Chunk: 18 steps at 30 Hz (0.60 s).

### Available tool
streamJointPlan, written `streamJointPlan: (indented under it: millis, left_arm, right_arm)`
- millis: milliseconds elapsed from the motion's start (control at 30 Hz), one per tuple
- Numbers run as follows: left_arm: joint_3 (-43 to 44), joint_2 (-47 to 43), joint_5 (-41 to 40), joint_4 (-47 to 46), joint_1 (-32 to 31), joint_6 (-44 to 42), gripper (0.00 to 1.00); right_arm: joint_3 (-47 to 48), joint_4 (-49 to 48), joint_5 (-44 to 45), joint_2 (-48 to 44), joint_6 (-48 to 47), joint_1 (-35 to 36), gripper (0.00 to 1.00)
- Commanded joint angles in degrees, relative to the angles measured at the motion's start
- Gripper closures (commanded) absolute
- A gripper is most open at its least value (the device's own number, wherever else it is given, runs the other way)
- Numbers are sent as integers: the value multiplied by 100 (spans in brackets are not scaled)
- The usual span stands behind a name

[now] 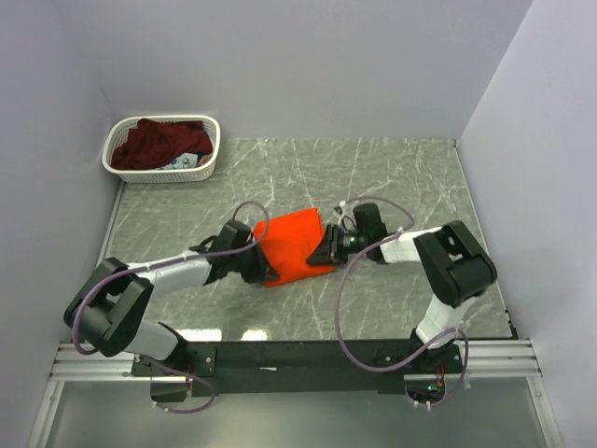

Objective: Fold and stack the t-shirts
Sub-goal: Fold the tshirt

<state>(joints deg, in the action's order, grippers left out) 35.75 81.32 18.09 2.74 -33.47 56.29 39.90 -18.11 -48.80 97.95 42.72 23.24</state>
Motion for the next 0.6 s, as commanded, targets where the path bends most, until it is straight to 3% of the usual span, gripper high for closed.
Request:
streamJointPlan:
  millis: [0,167,300,433,567]
  left_arm:
    - [-602,6,90,-678,-10,373,95]
    - [-1087,42,-33,-705,139,400,99]
    - [-1114,-483,-173,-293,183,321,97]
    - [-886,-1248,-402,636,183,259,87]
    - [-578,-2005,-894,1332,271,242,74]
  right_arm:
    - [-324,-658,-69,513,-273,-65,71]
    - [-632,-1028,-244,814,-281,-408,73]
    - [-448,-81,-60,77,-703,-391,73]
    - [-177,168,-165,-836,-276,-94,72]
    - [288,-34,45,-1068,270,495,67]
